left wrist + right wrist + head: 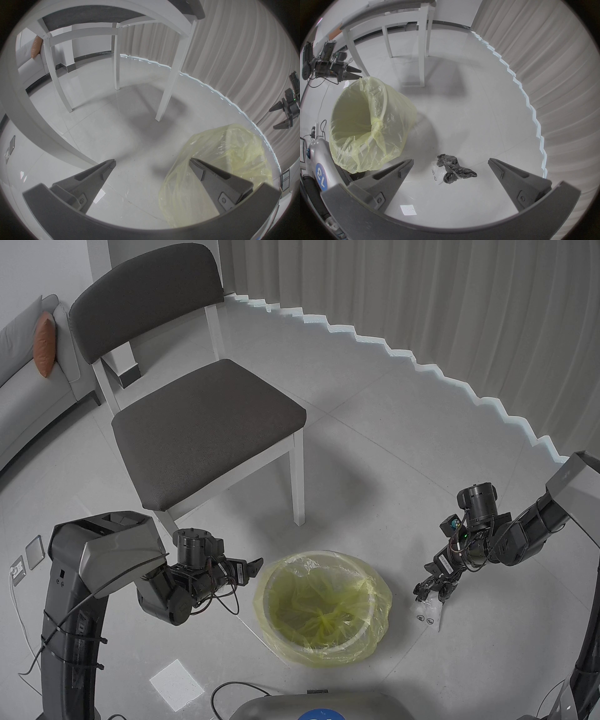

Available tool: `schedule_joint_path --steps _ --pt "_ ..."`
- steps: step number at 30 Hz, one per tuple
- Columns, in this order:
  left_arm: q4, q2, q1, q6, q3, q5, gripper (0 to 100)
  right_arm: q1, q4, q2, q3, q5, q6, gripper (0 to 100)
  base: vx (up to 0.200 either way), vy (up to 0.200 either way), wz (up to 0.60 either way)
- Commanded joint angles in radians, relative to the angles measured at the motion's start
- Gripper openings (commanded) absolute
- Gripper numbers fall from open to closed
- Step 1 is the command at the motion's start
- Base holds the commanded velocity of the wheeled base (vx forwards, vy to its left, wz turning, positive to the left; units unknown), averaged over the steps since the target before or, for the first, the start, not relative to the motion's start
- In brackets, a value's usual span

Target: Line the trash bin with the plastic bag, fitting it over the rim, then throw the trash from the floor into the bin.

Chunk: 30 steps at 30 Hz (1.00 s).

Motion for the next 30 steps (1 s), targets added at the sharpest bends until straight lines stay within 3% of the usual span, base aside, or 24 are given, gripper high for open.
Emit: schedule_joint_path --steps 1,10,14,17,22,24,30 --pt "0.000 -0.083 0.002 -0.015 0.029 0.000 100 -0.011 0.000 0.022 -0.007 0.002 0.012 100 0.000 0.000 0.00" --pt "-0.074 -0.150 -0.016 -0.057 0.123 0.000 100 -0.051 0.009 0.082 -0.055 0.002 0.054 100 0.000 0.000 0.00" --pt "-0.240 -0.192 -0.041 -0.119 0.275 0.001 100 -0.091 0.020 0.131 -0.116 0.028 0.068 100 0.000 0.000 0.00" --pt "-0.343 -0.205 -0.039 -0.120 0.351 0.001 100 -0.114 0.088 0.177 -0.202 0.034 0.091 100 0.000 0.000 0.00" --pt "-0.476 -0.211 -0.062 -0.127 0.463 0.012 100 -0.119 0.229 0.263 -0.363 0.040 0.229 100 0.000 0.000 0.00" --pt "-0.537 -0.210 -0.066 -0.143 0.502 0.012 100 -0.125 0.253 0.291 -0.398 0.040 0.235 100 0.000 0.000 0.00" --pt "-0.537 -0.210 -0.062 -0.154 0.505 0.017 100 -0.145 0.315 0.366 -0.510 0.048 0.238 100 0.000 0.000 0.00"
